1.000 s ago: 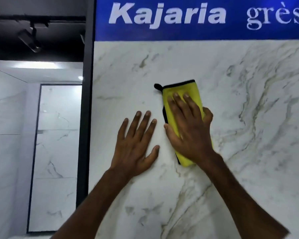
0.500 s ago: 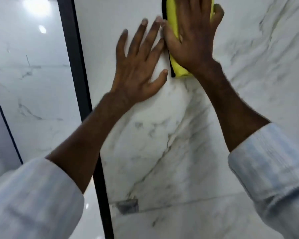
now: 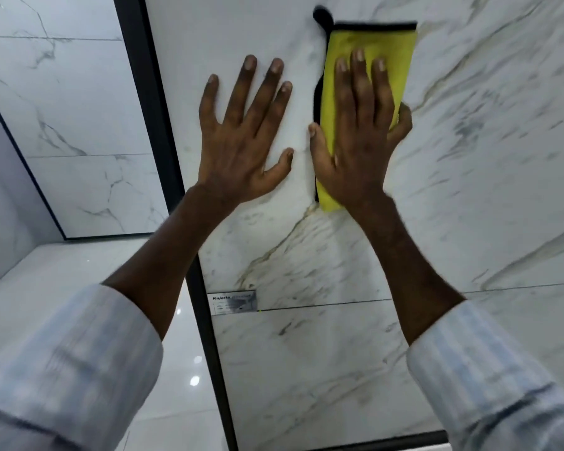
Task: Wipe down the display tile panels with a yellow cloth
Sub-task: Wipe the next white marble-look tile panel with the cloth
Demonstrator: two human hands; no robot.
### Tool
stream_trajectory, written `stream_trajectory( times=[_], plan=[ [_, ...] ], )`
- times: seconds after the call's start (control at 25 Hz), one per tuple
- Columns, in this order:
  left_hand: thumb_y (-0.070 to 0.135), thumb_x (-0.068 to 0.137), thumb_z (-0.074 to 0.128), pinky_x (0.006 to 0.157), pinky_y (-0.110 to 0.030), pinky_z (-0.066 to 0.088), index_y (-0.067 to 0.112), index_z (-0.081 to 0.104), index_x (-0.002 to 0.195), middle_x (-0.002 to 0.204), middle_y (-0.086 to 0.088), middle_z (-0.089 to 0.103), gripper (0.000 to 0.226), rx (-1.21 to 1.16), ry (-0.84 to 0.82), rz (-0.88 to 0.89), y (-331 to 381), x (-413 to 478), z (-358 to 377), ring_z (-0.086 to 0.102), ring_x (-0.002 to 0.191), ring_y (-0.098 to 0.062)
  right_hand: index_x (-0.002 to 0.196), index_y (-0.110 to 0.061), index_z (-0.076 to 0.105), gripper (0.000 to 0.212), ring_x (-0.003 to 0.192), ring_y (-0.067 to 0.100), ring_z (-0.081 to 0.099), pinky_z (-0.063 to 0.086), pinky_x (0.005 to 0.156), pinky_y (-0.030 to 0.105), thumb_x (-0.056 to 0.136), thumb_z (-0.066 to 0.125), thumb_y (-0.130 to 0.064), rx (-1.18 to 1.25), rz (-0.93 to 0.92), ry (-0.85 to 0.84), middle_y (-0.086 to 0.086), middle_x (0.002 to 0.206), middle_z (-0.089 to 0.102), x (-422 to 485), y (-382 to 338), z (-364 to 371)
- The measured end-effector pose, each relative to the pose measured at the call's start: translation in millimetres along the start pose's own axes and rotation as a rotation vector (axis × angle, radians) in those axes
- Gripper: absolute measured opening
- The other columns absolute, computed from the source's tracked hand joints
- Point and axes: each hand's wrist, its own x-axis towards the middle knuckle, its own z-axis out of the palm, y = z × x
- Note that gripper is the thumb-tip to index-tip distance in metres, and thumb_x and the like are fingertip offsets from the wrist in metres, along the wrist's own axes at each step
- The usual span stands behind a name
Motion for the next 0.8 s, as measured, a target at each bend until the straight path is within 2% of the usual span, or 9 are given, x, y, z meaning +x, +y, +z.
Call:
stream_trajectory(
  times=[0.12,0.2,0.28,0.4,0.52,0.6,0.72,0.8],
  plan=[
    [0.048,0.104,0.045,0.12,-0.07,0.02,0.007,0.038,0.159,0.164,-0.023,0.035,0.07,-0.065,0.01,0.016,0,1,-8,0.031,0.153,-0.045,0.155,-0.011,0.045,0.066,0.15,0.034,0.037,0.032,0.109,0.064,0.101,0.054,-0.047,0.025,-0.021,-0.09,0.014,0.16,0.045,-109,0,3],
    [0.041,0.103,0.048,0.117,-0.069,0.022,0.009,0.041,0.158,0.164,-0.023,0.036,0.064,-0.11,0.015,-0.048,6,-26,-15,0.031,0.153,-0.043,0.154,-0.012,0.043,0.065,0.149,0.035,0.035,0.031,0.108,0.065,0.099,0.054,-0.045,0.044,-0.04,-0.151,0.013,0.16,0.042,-164,-3,3],
    [0.044,0.102,0.049,0.117,-0.067,0.022,0.011,0.039,0.16,0.165,-0.021,0.034,0.067,-0.11,-0.036,-0.101,15,-78,-15,0.028,0.155,-0.041,0.153,-0.013,0.042,0.065,0.149,0.034,0.033,0.031,0.107,0.065,0.099,0.053,-0.046,0.058,-0.05,-0.173,0.011,0.16,0.038,-177,-7,2],
    [0.056,0.1,0.043,0.118,-0.069,0.021,0.009,0.033,0.162,0.167,-0.019,0.032,0.078,-0.05,-0.169,-0.071,25,-130,0,0.024,0.156,-0.043,0.153,-0.013,0.045,0.066,0.148,0.033,0.036,0.033,0.107,0.064,0.098,0.055,-0.047,0.071,-0.043,-0.102,0.011,0.16,0.045,-137,-23,5],
    [0.057,0.096,0.043,0.119,-0.068,0.022,0.009,0.037,0.159,0.164,-0.018,0.038,0.079,-0.04,-0.111,-0.104,29,-131,14,0.029,0.153,-0.043,0.153,-0.013,0.048,0.066,0.147,0.032,0.039,0.033,0.108,0.064,0.097,0.056,-0.047,0.098,0.004,-0.041,0.011,0.158,0.049,-122,-29,13],
    [0.057,0.095,0.042,0.119,-0.068,0.023,0.009,0.039,0.158,0.162,-0.017,0.041,0.079,-0.037,-0.071,-0.096,30,-131,18,0.03,0.153,-0.042,0.153,-0.014,0.047,0.066,0.148,0.033,0.038,0.033,0.108,0.064,0.097,0.057,-0.046,0.123,-0.018,-0.057,0.011,0.159,0.046,-163,-26,15],
    [0.057,0.094,0.042,0.119,-0.067,0.023,0.009,0.042,0.156,0.161,-0.018,0.043,0.079,-0.047,-0.062,-0.104,29,-133,19,0.03,0.152,-0.042,0.154,-0.016,0.041,0.069,0.148,0.033,0.032,0.031,0.107,0.062,0.095,0.061,-0.045,0.111,-0.086,-0.19,0.007,0.163,0.034,-259,-18,5],
    [0.057,0.094,0.042,0.119,-0.067,0.023,0.009,0.041,0.156,0.161,-0.018,0.043,0.079,-0.063,-0.06,-0.111,31,-132,19,0.03,0.152,-0.043,0.154,-0.016,0.04,0.07,0.148,0.034,0.03,0.032,0.105,0.061,0.094,0.063,-0.045,0.113,-0.088,-0.235,0.007,0.164,0.03,-285,-18,0]
  ],
)
